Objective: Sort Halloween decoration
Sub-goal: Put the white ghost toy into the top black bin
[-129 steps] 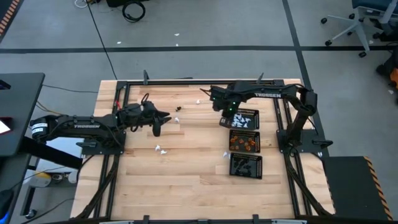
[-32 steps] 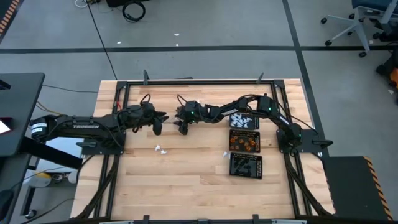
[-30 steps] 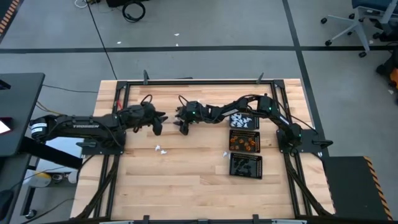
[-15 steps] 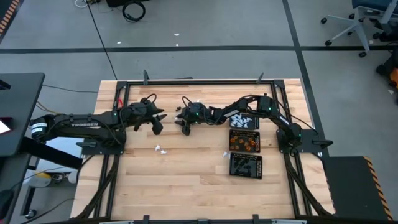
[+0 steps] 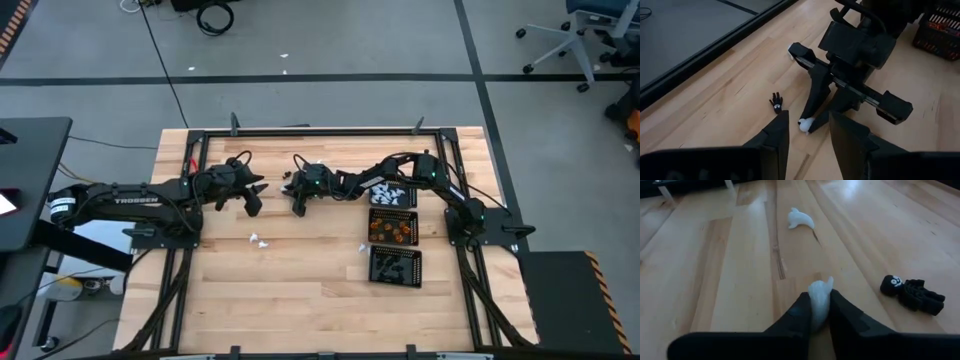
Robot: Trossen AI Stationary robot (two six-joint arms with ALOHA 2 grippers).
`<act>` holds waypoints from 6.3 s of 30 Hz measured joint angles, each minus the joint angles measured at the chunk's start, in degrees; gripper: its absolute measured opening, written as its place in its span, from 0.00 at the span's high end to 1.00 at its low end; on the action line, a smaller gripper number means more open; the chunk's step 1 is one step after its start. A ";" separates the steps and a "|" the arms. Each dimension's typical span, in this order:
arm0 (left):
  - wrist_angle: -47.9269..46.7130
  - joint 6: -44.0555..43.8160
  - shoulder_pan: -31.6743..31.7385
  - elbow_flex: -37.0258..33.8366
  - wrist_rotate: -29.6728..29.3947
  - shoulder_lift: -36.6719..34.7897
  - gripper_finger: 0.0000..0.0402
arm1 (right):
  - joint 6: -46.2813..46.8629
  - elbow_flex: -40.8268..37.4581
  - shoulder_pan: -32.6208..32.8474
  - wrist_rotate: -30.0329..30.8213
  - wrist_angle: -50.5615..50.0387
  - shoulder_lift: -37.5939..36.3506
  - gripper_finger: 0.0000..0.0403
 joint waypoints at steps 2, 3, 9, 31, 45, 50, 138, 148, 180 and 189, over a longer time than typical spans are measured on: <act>0.00 0.00 0.00 -0.02 0.07 0.00 0.69 | -0.01 0.00 0.00 -0.02 0.30 0.04 0.86; -0.02 -0.03 0.00 -0.02 0.09 0.00 0.69 | 0.00 -0.01 0.01 -0.04 0.49 0.04 0.86; -0.08 -3.34 0.00 -0.02 0.09 0.00 0.69 | -0.02 0.82 0.06 -1.18 -0.35 -0.18 0.85; -0.19 -9.60 0.00 -0.02 0.09 0.02 0.69 | -10.56 1.03 -2.74 -2.46 -58.69 -31.18 0.85; -0.17 -9.57 -0.01 -0.02 0.09 0.02 0.69 | 1.00 1.03 -3.19 -2.15 -98.59 -39.85 0.85; -0.17 -9.55 -0.02 -0.02 0.09 0.02 0.69 | 3.14 -1.77 -3.58 1.20 -101.81 -39.65 0.85; 38.06 1.97 -31.67 -14.93 3.04 31.45 0.43 | 20.58 5.73 9.11 3.72 -66.49 -37.42 0.71; 38.77 1.73 -34.18 -14.79 -0.02 33.90 0.74 | 20.47 5.73 9.13 2.38 -66.49 -37.42 0.71; 49.79 -3.06 -33.17 -12.69 -0.09 34.32 1.00 | 20.34 5.70 9.16 1.81 -66.51 -37.40 0.71; 49.51 -8.65 -30.65 -11.18 0.72 32.02 1.00 | 13.80 2.90 9.78 -1.14 -66.06 -37.31 0.71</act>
